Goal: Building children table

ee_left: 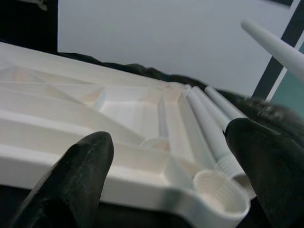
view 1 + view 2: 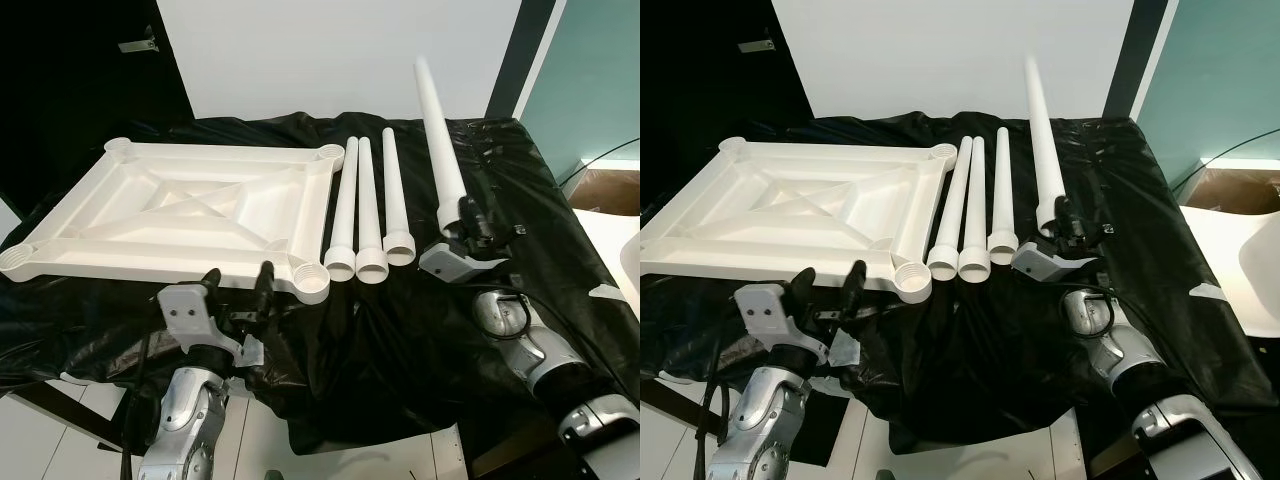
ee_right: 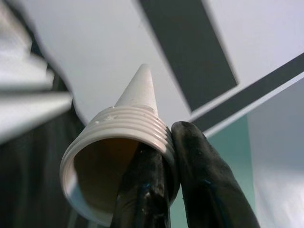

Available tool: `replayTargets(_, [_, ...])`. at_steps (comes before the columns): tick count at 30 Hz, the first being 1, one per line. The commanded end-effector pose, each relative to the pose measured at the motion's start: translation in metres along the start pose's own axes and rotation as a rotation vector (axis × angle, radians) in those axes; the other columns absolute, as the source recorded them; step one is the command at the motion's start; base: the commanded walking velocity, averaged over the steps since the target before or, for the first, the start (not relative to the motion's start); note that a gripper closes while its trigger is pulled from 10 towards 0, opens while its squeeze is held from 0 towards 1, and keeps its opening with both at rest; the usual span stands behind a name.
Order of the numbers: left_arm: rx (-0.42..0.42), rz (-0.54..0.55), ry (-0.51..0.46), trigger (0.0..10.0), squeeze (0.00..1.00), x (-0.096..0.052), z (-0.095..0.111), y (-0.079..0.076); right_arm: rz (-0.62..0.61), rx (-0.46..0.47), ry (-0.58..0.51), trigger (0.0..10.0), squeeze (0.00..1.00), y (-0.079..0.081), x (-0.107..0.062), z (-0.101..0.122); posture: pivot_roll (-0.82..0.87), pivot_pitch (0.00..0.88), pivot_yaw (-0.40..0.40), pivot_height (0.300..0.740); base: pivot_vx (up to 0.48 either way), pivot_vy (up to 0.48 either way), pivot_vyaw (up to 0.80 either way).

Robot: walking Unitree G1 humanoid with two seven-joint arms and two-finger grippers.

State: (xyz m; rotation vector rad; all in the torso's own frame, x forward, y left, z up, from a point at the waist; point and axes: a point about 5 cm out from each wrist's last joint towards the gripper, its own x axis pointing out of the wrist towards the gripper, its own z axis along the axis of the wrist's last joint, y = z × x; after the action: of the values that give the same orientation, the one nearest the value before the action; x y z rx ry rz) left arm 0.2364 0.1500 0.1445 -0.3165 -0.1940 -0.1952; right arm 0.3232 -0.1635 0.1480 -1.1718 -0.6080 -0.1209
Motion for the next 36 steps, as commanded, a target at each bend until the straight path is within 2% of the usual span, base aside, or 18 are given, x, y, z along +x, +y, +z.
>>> replayTargets(1, [-0.018,-0.071,-0.017,10.0,0.0,0.001,0.005,-0.004,-0.041,0.035,-0.039,10.0,0.0,-0.005,0.003,0.006,0.11,0.0,0.032,0.74,0.0,0.0,0.0])
replayTargets(2, [-0.163,-0.105,-0.038,10.0,0.0,0.005,0.009,-0.009,-0.009,0.189,-0.184,10.0,0.0,-0.007,-0.003,0.029,0.12,0.0,0.029,0.74,0.0,0.0,0.0])
replayTargets(4, [-0.163,-0.105,-0.038,10.0,0.0,0.005,0.009,-0.009,-0.009,0.189,-0.184,10.0,0.0,-0.007,-0.003,0.029,0.12,0.0,0.029,0.74,0.0,0.0,0.0])
replayTargets(5, [-0.315,-0.166,-0.057,10.0,0.0,0.008,0.013,-0.017,0.057,0.292,-0.29,10.0,0.0,-0.006,-0.011,0.047,0.12,0.0,0.027,0.74,0.0,0.0,0.0])
replayTargets(7, [-0.315,-0.166,-0.057,10.0,0.0,0.008,0.013,-0.017,0.057,0.292,-0.29,10.0,0.0,-0.006,-0.011,0.047,0.12,0.0,0.027,0.74,0.0,0.0,0.0])
replayTargets(9, [-0.52,-0.251,-0.107,10.0,0.0,0.015,0.023,-0.025,0.105,0.31,-0.366,10.0,0.0,-0.008,-0.019,0.053,0.11,0.0,0.027,0.74,0.0,0.0,0.0])
replayTargets(12, [-0.52,-0.251,-0.107,10.0,0.0,0.015,0.023,-0.025,0.105,0.31,-0.366,10.0,0.0,-0.008,-0.019,0.053,0.11,0.0,0.027,0.74,0.0,0.0,0.0])
replayTargets(13, [-0.575,-0.276,-0.121,10.0,0.0,0.017,0.027,-0.027,0.113,0.306,-0.388,10.0,0.0,-0.009,-0.021,0.054,0.11,0.0,0.027,0.74,0.0,0.0,0.0])
replayTargets(14, [-0.575,-0.276,-0.121,10.0,0.0,0.017,0.027,-0.027,0.113,0.306,-0.388,10.0,0.0,-0.009,-0.021,0.054,0.11,0.0,0.027,0.74,0.0,0.0,0.0])
replayTargets(15, [-0.646,-0.284,-0.141,10.0,0.34,0.021,0.029,-0.026,0.121,0.257,-0.445,10.0,0.0,-0.01,-0.023,0.056,0.1,0.0,0.028,0.74,0.0,0.0,0.0])
replayTargets(16, [-0.705,-0.284,-0.154,10.0,1.0,0.025,0.029,-0.024,0.126,0.217,-0.491,10.0,0.0,-0.011,-0.025,0.056,0.1,0.0,0.028,0.74,0.0,0.0,0.0])
replayTargets(20, [-0.778,-0.283,-0.169,10.0,1.0,0.032,0.029,-0.021,0.138,0.165,-0.557,10.0,0.0,-0.013,-0.027,0.056,0.09,0.0,0.033,0.74,0.0,0.0,0.0])
replayTargets(21, [-0.778,-0.268,-0.158,10.0,0.73,0.038,0.026,-0.02,0.158,0.162,-0.579,10.0,0.0,-0.013,-0.03,0.055,0.09,0.0,0.035,0.74,0.0,0.0,0.0])
replayTargets(22, [-0.778,-0.268,-0.158,10.0,0.73,0.038,0.026,-0.02,0.158,0.162,-0.579,10.0,0.0,-0.013,-0.03,0.055,0.09,0.0,0.035,0.74,0.0,0.0,0.0])
replayTargets(23, [-0.775,-0.257,-0.144,10.0,0.0,0.043,0.022,-0.019,0.179,0.157,-0.603,10.0,0.0,-0.013,-0.033,0.053,0.09,0.0,0.036,0.74,0.0,0.0,0.0])
replayTargets(27, [-0.782,-0.257,-0.121,10.0,0.0,0.054,0.016,-0.022,0.235,0.15,-0.668,10.0,0.0,-0.013,-0.043,0.051,0.09,0.0,0.038,0.74,0.0,0.0,0.0])
replayTargets(29, [-0.769,-0.262,-0.089,10.0,0.0,0.063,0.011,-0.024,0.288,0.133,-0.746,10.0,0.0,-0.015,-0.052,0.051,0.08,0.0,0.036,0.74,0.0,0.0,0.0])
replayTargets(36, [-0.796,-0.255,-0.073,10.0,0.0,0.07,0.008,-0.021,0.357,0.127,-0.793,10.0,0.0,-0.016,-0.064,0.046,0.08,0.0,0.034,0.74,0.0,0.0,0.0])
